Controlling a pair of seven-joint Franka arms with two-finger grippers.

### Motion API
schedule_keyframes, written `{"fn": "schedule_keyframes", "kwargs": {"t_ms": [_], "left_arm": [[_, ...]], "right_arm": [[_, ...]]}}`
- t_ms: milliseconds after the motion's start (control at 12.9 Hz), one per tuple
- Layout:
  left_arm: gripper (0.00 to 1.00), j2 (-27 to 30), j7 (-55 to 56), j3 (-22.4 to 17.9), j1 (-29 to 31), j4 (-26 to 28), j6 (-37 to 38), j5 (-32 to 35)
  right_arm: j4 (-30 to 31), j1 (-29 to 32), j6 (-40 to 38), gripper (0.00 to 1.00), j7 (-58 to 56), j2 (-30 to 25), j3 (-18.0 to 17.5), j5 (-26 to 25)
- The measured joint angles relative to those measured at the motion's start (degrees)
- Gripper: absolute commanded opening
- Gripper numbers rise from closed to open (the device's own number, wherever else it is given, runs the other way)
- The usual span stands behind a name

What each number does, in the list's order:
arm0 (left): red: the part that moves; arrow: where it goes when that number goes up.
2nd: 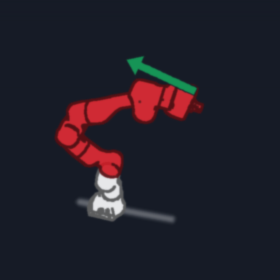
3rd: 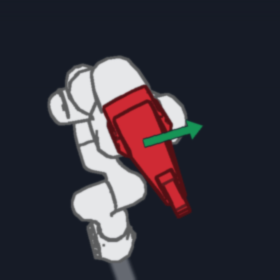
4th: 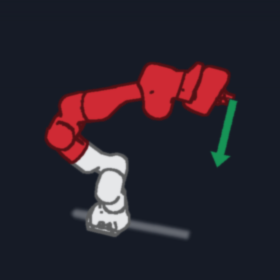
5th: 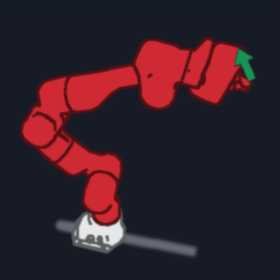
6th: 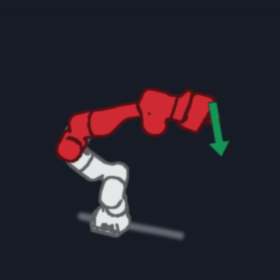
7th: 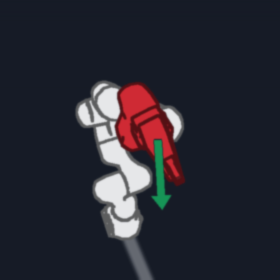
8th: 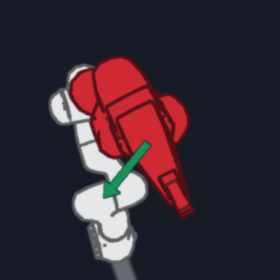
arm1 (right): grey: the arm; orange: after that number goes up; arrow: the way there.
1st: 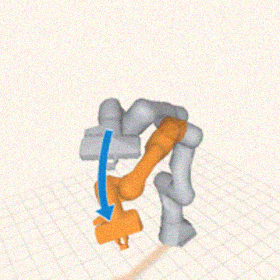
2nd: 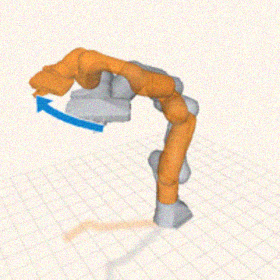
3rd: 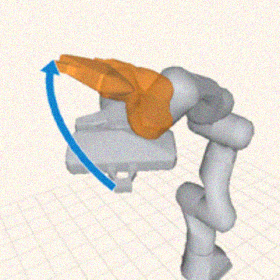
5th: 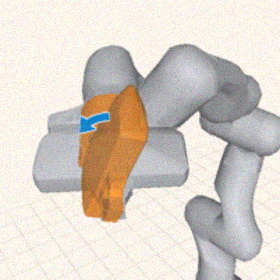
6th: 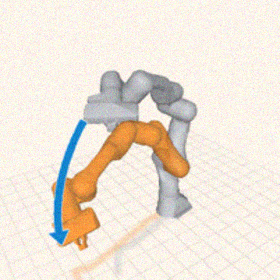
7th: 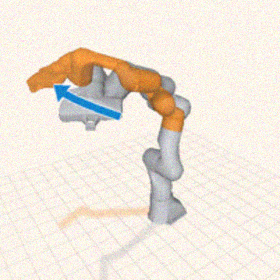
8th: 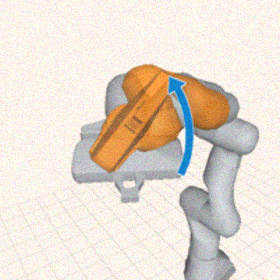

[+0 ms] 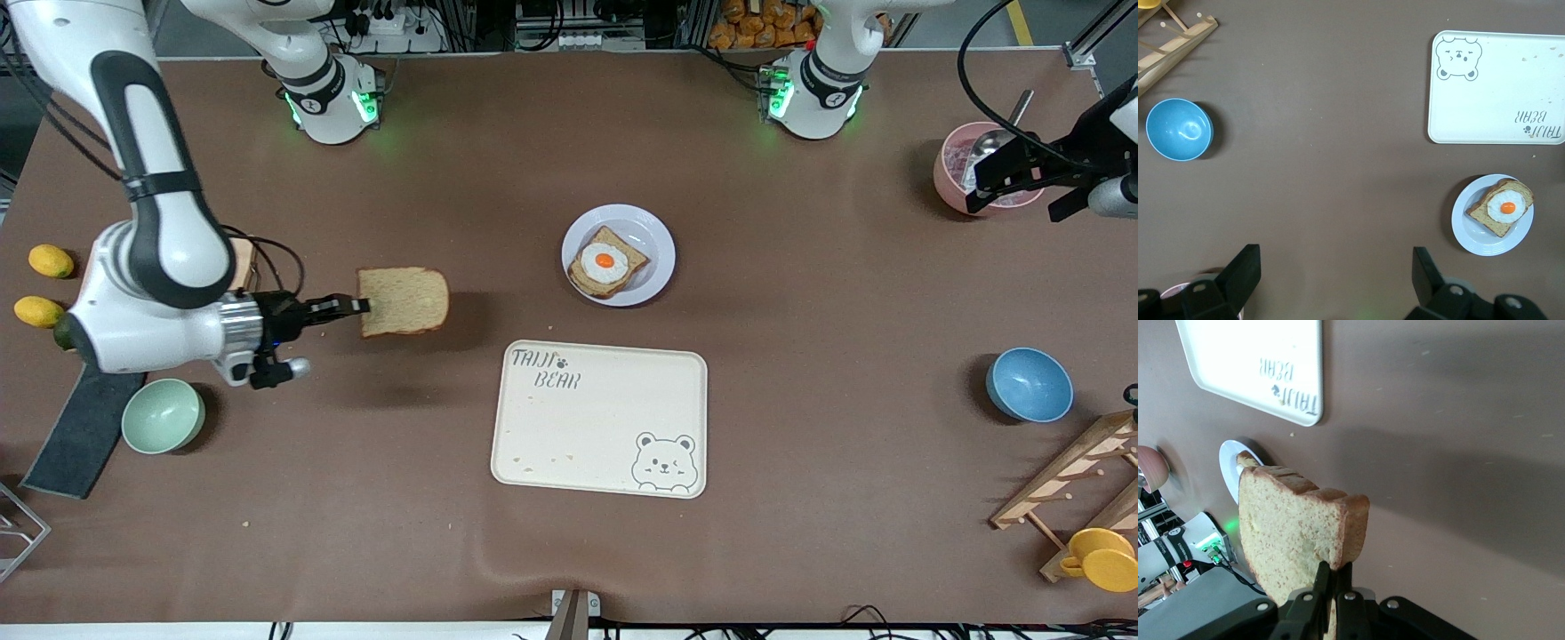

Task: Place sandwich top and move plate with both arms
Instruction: 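Lift the bread slice and carry it toward the white plate, then lower the bread onto the egg toast and open the right gripper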

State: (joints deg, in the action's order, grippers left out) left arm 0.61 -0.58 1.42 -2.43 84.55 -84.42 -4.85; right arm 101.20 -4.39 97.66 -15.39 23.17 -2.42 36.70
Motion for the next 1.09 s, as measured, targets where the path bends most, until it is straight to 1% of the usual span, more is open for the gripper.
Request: {"fn": "schedule_keyframes", "kwargs": {"t_ms": [78,311,467,778,1089], "left_arm": [[1.0,0.0,0.0,0.0,0.0,0.0,0.0,0.0],[1.0,0.0,0.0,0.0,0.0,0.0,0.0,0.0],[1.0,0.0,0.0,0.0,0.0,0.0,0.0,0.0],[1.0,0.0,0.0,0.0,0.1,0.1,0.0,0.0],[1.0,0.0,0.0,0.0,0.1,0.1,0.0,0.0]], "right_arm": [[0.0,-2.8,1.3,0.0,1.3,0.0,0.0,0.2],[1.1,-12.2,9.4,0.0,4.3,0.0,0.0,0.3],[1.8,-17.2,13.8,0.0,8.4,-0.1,0.0,0.3],[3.4,-25.6,22.5,0.0,13.0,-0.1,0.0,0.3],[5.2,-31.9,28.7,0.0,16.0,-0.1,0.1,0.3]]}}
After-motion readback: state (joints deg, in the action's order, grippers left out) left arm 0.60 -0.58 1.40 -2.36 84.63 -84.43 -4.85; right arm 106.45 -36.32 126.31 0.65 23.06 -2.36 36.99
